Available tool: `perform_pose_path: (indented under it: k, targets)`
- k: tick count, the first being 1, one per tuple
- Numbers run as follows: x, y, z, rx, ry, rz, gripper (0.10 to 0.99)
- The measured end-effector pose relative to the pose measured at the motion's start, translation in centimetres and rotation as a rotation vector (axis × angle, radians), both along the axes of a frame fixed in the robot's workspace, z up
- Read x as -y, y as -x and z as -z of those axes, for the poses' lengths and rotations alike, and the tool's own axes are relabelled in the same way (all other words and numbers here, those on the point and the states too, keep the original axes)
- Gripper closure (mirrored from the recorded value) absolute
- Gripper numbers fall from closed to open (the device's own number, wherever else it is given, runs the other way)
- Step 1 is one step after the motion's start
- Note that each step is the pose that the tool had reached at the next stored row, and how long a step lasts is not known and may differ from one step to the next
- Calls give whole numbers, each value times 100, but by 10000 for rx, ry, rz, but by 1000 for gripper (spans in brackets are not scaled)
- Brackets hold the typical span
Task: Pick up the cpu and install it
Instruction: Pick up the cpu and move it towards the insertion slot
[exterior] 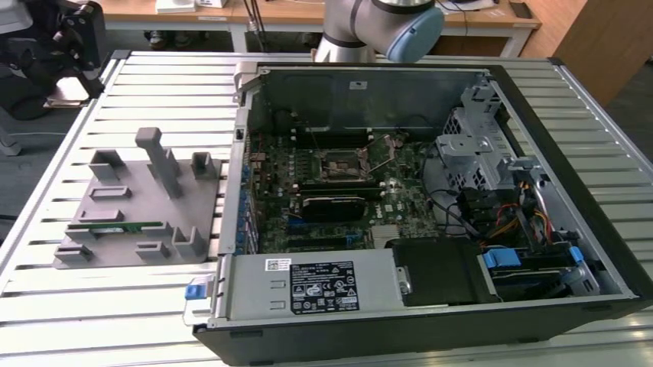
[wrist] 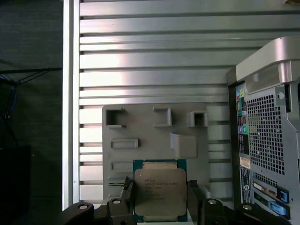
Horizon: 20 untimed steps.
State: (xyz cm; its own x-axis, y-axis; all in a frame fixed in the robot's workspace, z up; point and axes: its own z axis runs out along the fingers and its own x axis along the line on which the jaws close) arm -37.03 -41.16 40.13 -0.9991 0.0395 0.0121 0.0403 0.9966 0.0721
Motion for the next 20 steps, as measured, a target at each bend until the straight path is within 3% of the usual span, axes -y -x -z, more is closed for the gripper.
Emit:
perform_pose_path:
  k: [20]
  targets:
    - [0,-200,10,0,0,-1,549]
